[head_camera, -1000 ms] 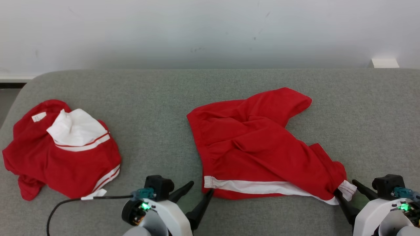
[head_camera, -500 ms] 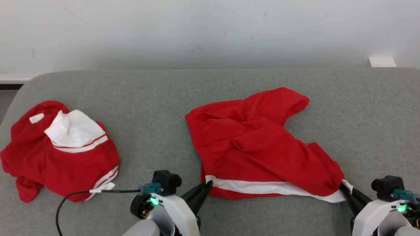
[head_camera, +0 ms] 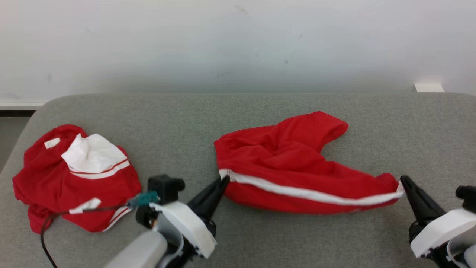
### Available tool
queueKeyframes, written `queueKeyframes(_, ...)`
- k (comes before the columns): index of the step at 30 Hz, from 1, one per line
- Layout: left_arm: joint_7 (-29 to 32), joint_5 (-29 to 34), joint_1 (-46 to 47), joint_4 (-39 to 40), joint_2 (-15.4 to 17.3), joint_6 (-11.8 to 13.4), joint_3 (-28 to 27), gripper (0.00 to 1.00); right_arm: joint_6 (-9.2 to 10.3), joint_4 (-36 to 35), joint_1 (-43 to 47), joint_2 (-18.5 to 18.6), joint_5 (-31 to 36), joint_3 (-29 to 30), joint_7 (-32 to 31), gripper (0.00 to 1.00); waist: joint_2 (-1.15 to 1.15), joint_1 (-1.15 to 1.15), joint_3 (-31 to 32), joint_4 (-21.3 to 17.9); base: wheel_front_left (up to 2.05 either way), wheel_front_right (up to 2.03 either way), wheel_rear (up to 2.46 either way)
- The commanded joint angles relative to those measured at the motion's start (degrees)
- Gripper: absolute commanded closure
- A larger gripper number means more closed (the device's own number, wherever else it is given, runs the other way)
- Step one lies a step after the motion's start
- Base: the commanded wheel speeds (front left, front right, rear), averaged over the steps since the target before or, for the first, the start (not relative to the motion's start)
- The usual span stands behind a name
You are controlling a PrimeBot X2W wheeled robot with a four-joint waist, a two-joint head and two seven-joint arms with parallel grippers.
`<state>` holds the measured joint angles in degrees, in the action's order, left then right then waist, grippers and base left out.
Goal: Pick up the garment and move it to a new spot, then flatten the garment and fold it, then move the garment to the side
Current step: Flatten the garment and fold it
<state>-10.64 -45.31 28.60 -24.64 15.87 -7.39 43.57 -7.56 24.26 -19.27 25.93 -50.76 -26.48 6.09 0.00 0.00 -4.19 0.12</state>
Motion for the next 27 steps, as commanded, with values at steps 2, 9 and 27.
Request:
queueKeyframes(2,1.37,-0.98,2.78,1.18,2.02,-0.15,-0.38,1.00,0.15,-1.41,-1.77,0.57,-1.58,0.90,-0.30,1.00,0.00,0.00,-0.41,-0.11,0.00,0.00,0.00)
queueKeyframes(9,7.66,-9.88,15.59,2.44,5.05,-0.15,-3.51,1.00,0.14,-3.19,-13.13,-0.78,-6.57,3.42,-2.90,1.00,0.00,0.00,-7.13,-0.34,0.00,0.00,0.00)
queueKeyframes(27,14.31,-14.95,58.37,-13.28,6.49,-0.15,-2.87,1.00,0.14,10.68,-61.16,-8.09,-4.20,4.96,-2.77,1.00,0.00,0.00,-27.84,-2.31,0.00,0.00,0.00)
